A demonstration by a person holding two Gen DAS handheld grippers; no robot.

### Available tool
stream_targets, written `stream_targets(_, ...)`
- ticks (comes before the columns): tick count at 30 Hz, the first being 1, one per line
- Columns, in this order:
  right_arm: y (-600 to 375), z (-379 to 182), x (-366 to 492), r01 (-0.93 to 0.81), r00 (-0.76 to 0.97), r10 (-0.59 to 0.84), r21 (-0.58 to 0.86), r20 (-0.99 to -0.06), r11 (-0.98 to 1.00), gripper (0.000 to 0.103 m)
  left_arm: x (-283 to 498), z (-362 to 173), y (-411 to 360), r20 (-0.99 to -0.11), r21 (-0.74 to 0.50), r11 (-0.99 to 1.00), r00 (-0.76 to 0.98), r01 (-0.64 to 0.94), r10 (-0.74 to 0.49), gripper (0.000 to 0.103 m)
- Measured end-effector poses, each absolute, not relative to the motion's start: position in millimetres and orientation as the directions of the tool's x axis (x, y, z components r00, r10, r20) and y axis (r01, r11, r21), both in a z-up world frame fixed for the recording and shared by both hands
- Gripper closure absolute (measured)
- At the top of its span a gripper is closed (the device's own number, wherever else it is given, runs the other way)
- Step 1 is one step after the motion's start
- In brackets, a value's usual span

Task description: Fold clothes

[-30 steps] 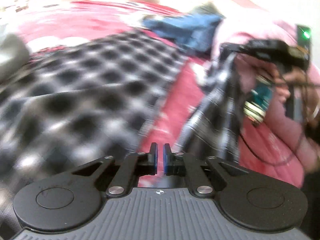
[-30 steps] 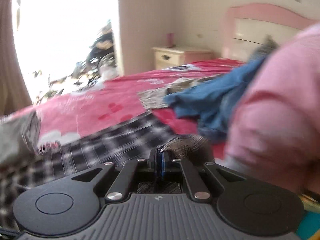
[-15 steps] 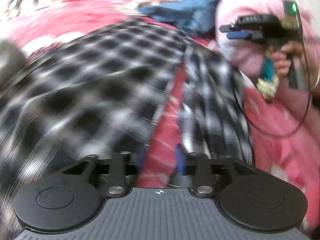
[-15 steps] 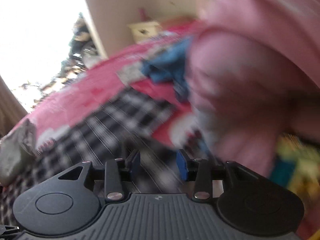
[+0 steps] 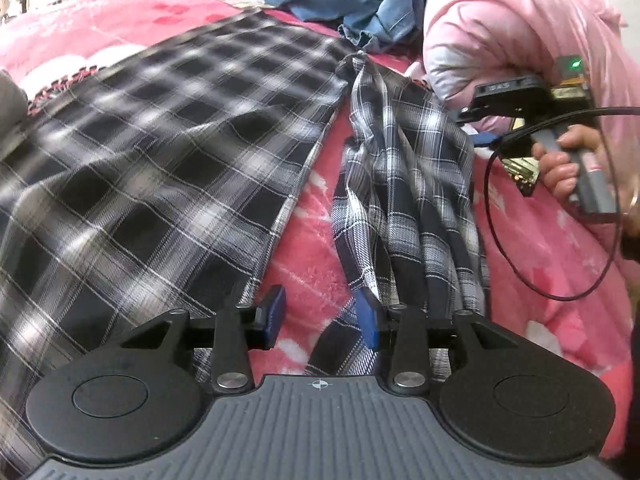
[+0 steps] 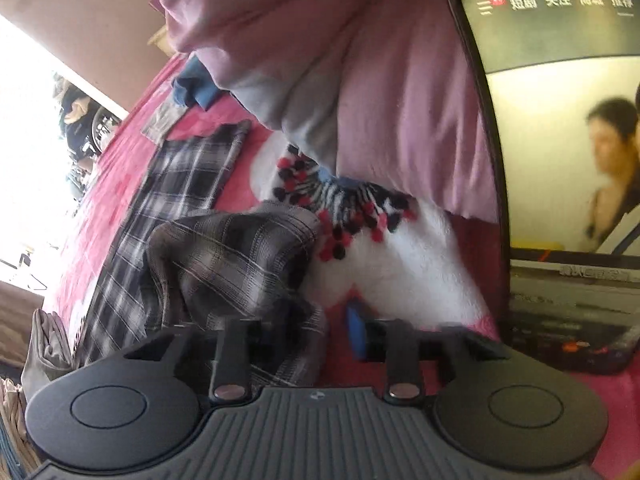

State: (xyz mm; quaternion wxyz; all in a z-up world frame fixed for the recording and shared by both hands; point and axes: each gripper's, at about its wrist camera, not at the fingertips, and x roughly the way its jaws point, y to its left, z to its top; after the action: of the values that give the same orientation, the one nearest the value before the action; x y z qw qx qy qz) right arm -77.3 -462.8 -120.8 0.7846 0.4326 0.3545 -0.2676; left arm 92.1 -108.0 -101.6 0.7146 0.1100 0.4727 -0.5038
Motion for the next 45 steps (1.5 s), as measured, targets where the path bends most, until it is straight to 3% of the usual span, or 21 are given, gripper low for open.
stream_targets(2, -461.1, -113.8, -80.2, 0.722, 0.614, -0.133, 0.485, -0.778, 0.493, 0.099, 86.0, -103.1, -110.9, -0.792, -0.302, 0.463, 0.05, 0.834, -0.608, 0.065)
stream_targets(5, -456.1, -87.6, -95.2, 0.728, 0.621, -0.221, 0.449, -0.752, 0.518, 0.099, 75.8, -105.0, -114.6, -0.8, -0.25, 0.456, 0.082, 0.854, -0.594, 0.066)
stream_targets(11, -442.0, -52.0, -109.5, 0.748, 0.551, -0.41, 0.212, -0.726, 0.63, 0.099, 68.9, -105.7, -119.7, -0.805, -0.181, 0.462, 0.139, 0.868, -0.576, 0.077)
stream_targets(16, -434.4, -47.8, -124.0, 0.761, 0.511, -0.459, 0.134, -0.727, 0.635, 0.099, 73.7, -102.2, -114.6, -0.803, -0.156, 0.508, 0.191, 0.847, -0.565, 0.103)
stream_targets(22, -428.6, -46.2, -122.8, 0.743, 0.457, -0.487, 0.019, -0.745, 0.669, 0.099, 109.4, -79.8, -89.5, -0.77, -0.17, 0.641, 0.305, 0.749, -0.56, 0.103)
stream_targets(25, -425.2, -46.4, -123.4, 0.747, 0.429, -0.52, -0.034, -0.739, 0.664, 0.097, 126.2, -89.1, -94.1, -0.8, -0.132, 0.68, 0.327, 0.721, -0.503, 0.103)
stream_targets(27, -417.6, -33.7, -124.4, 0.742, 0.444, -0.585, -0.088, -0.679, 0.665, 0.083, 128.7, -91.5, -91.5, -0.806, -0.166, 0.669, 0.291, 0.724, -0.515, 0.103)
stream_targets(30, -401.6, -9.8, -122.2, 0.687, 0.556, -0.605, -0.095, -0.57, 0.72, 0.071, 127.3, -87.6, -87.6, -0.793, -0.218, 0.633, 0.244, 0.743, -0.558, 0.103)
stream_targets(32, -387.1, -1.8, -105.4, 0.544, 0.68, -0.486, -0.066, -0.55, 0.836, 0.065, 125.6, -83.6, -83.9, -0.787, -0.244, 0.595, 0.202, 0.766, -0.583, 0.096)
stream_targets(34, -364.9, -3.2, -74.1, 0.251, 0.779, -0.233, -0.051, -0.582, 0.967, 0.064, 123.2, -80.4, -78.0, -0.79, -0.255, 0.547, 0.155, 0.798, -0.594, 0.079)
stream_targets(36, -334.3, -14.7, -43.9, -0.102, 0.754, 0.05, -0.043, -0.655, 0.994, 0.059, 118.1, -78.6, -71.9, -0.797, -0.269, 0.488, 0.092, 0.83, -0.596, 0.076)
stream_targets(38, -299.5, -30.7, -15.3, -0.424, 0.625, 0.276, -0.021, -0.73, 0.905, 0.055, 109.7, -82.7, -66.6, -0.815, -0.296, 0.423, 0.004, 0.856, -0.58, 0.071)
stream_targets(42, -234.4, -67.4, 14.1, -0.773, 0.383, 0.388, -0.06, -0.838, 0.632, 0.054, 82.5, -97.5, -58.6, -0.851, -0.285, 0.326, -0.081, 0.901, -0.519, 0.067)
stream_targets(45, -211.1, -83.1, 29.6, -0.839, 0.31, 0.42, -0.038, -0.853, 0.543, 0.059, 65.2, -109.1, -57.3, -0.863, -0.218, 0.322, -0.027, 0.921, -0.504, 0.068)
